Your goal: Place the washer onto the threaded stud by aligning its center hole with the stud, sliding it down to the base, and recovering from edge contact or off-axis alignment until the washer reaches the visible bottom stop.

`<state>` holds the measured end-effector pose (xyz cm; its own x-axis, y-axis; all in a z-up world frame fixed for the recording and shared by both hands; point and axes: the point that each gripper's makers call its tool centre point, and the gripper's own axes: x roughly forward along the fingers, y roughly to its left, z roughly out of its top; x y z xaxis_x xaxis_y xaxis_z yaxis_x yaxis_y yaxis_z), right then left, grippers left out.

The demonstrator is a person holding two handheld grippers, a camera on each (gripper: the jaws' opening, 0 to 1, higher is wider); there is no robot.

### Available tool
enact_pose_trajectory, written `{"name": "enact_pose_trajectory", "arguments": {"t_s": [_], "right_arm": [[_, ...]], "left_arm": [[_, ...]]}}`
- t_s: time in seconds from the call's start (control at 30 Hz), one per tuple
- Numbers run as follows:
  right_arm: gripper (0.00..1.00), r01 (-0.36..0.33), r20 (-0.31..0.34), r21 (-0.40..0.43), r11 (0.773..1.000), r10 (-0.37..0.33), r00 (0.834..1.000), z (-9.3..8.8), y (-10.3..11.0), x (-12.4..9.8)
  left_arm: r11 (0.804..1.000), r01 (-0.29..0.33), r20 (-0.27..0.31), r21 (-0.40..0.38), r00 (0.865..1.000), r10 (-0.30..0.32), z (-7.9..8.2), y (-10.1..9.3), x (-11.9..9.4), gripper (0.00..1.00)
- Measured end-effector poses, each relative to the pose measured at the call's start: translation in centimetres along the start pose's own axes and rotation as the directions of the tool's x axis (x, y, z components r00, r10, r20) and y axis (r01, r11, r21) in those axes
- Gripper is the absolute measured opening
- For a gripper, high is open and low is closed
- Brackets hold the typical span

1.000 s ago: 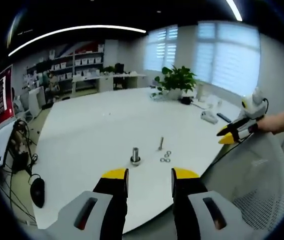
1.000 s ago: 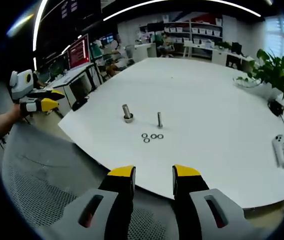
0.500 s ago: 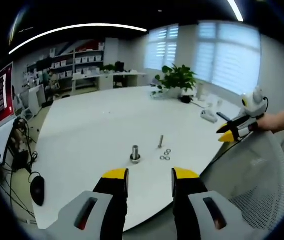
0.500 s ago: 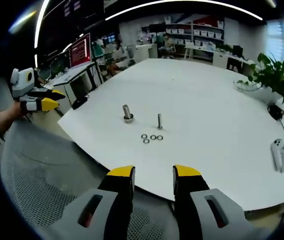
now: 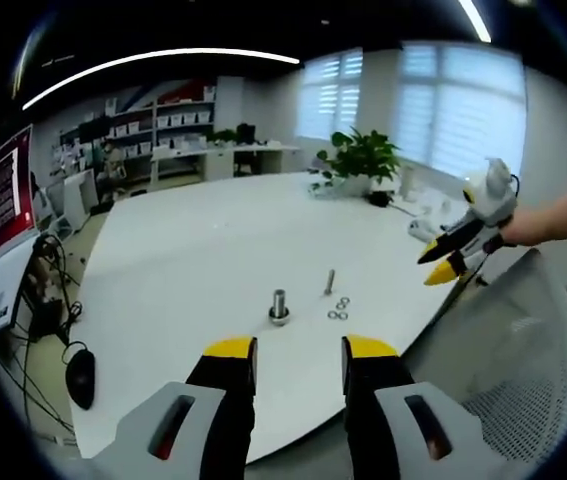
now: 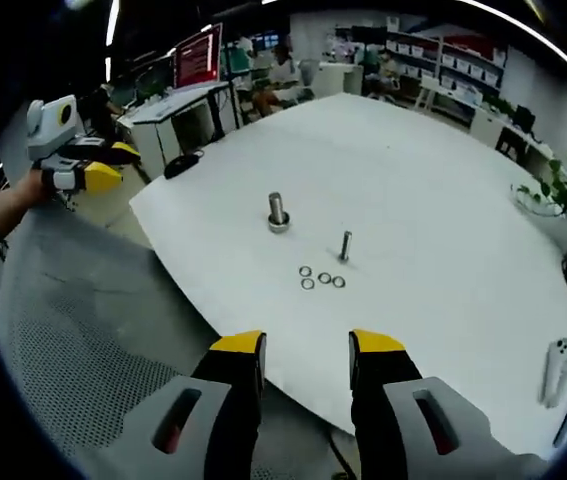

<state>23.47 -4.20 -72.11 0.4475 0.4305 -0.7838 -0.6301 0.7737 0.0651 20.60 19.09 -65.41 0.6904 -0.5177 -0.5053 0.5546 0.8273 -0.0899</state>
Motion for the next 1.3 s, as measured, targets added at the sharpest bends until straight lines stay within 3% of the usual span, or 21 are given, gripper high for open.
{"name": "enact_pose_trajectory", "arguments": {"t_s": [0.23,0.5,0.73,0.87,1.07,1.2,1.3], "right_arm": [[0.35,-0.022,-0.052,-0.038,0.999,0.020,0.998,0.2,0.5,3.4],[0.35,-0.049,-0.148,-0.017,0.999,0.046,0.988,-1.0,-0.2,7.3],[0.35,-0.059,-0.185,-0.056,0.997,0.048,0.982,-0.9,0.0,8.9],[0.34,-0.074,-0.214,-0.122,0.990,0.047,0.976,-0.9,0.3,10.0],[0.31,-0.100,-0.283,-0.158,0.982,0.052,0.958,-1.8,0.2,12.3],[0.30,-0.095,-0.277,-0.146,0.985,0.052,0.959,-1.1,0.0,12.8],[0.29,-0.093,-0.274,-0.139,0.986,0.053,0.960,-0.8,0.2,13.1]], "left_arm": [[1.000,-0.001,-0.009,0.002,1.000,0.001,-0.1,0.1,0.1,0.31],[1.000,-0.028,-0.022,0.008,0.999,0.028,-0.3,0.6,0.1,0.29],[0.999,-0.031,-0.042,0.008,0.999,0.031,-0.7,0.6,0.3,0.30],[1.000,-0.027,-0.065,0.006,0.998,0.027,-1.2,0.6,0.4,0.30],[0.999,-0.035,-0.071,0.010,0.997,0.035,-1.4,0.7,0.3,0.30],[0.999,-0.038,-0.063,-0.029,0.997,0.036,-1.3,1.1,0.3,0.32],[0.999,-0.037,-0.076,0.001,0.996,0.037,-1.5,0.8,0.4,0.32]]}}
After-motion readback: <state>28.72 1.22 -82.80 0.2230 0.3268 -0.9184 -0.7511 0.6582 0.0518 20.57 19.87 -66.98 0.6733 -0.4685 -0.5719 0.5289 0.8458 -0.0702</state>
